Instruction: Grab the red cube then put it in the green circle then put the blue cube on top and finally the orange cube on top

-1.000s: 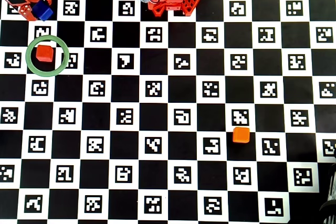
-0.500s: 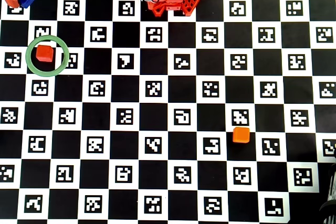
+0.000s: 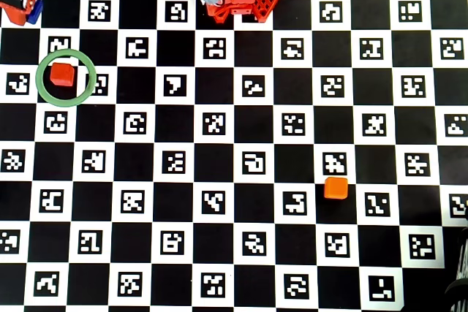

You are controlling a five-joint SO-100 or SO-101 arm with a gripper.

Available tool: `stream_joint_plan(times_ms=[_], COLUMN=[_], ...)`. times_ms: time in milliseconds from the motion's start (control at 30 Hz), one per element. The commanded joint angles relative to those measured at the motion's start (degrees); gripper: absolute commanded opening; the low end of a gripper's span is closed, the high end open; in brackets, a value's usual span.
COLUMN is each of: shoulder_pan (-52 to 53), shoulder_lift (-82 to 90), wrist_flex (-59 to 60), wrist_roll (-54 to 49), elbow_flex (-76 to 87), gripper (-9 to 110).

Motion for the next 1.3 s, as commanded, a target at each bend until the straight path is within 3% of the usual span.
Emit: stream_joint_plan(times_ms=[0,267,633,967,1267], shoulder_pan=[-2.37,-6.86,-10.72,-10.81,-10.55], shoulder_lift=[8.53,9.32,16.00,21.27,14.94], wrist_flex=[4.66,5.62,4.92,-6.77,-10.11], wrist_roll=[-3.16,-7.38,-5.54,-5.89,-4.57], elbow_flex=[-4.48,-4.13,8.70,26.19,25.58], gripper=[4,4,4,4,4])
